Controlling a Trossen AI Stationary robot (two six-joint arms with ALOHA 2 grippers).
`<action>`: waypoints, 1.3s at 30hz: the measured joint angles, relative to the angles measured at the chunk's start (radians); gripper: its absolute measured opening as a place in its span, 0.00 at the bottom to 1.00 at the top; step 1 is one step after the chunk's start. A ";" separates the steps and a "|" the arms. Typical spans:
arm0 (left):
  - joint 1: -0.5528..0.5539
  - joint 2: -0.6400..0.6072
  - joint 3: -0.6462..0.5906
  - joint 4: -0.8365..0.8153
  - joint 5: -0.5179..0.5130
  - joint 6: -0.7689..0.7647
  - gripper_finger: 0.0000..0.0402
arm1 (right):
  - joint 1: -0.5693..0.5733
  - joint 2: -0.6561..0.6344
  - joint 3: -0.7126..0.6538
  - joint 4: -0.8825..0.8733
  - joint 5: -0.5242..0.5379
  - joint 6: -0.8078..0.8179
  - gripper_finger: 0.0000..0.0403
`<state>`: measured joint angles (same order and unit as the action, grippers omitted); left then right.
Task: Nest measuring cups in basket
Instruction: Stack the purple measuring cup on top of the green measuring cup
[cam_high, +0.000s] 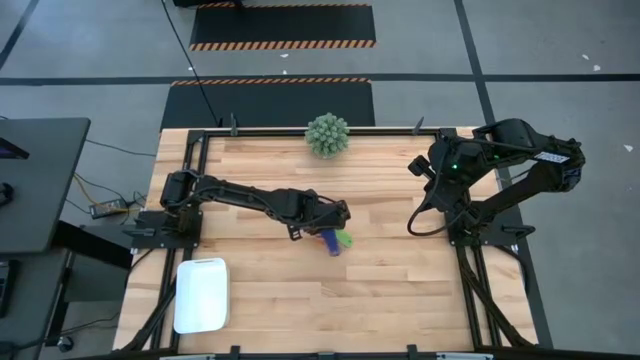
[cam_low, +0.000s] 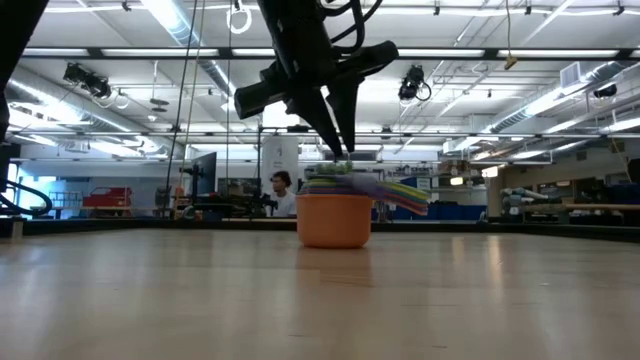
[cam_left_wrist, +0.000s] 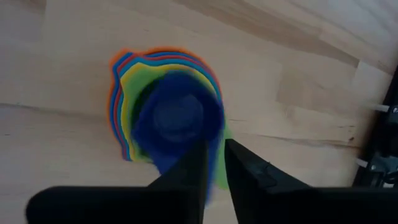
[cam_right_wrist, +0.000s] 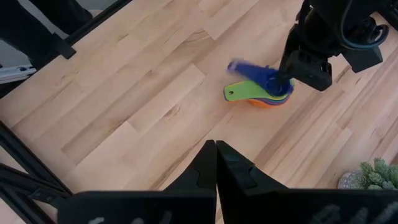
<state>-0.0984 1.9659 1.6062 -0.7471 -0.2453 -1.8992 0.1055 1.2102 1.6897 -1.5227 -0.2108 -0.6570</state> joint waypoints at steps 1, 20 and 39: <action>0.002 0.000 0.000 0.000 0.004 -0.001 0.16 | 0.000 0.000 0.000 0.000 0.000 0.000 0.01; -0.027 -0.071 0.018 -0.037 0.020 0.307 0.18 | -0.041 -0.027 -0.064 0.064 -0.113 0.022 0.01; -0.210 -0.087 0.015 -0.356 -0.038 0.419 0.02 | -0.148 0.053 -0.535 0.747 -0.028 0.377 0.01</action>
<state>-0.3081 1.8790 1.6215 -1.1026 -0.2829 -1.4803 -0.0423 1.2631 1.1550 -0.7757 -0.2390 -0.2801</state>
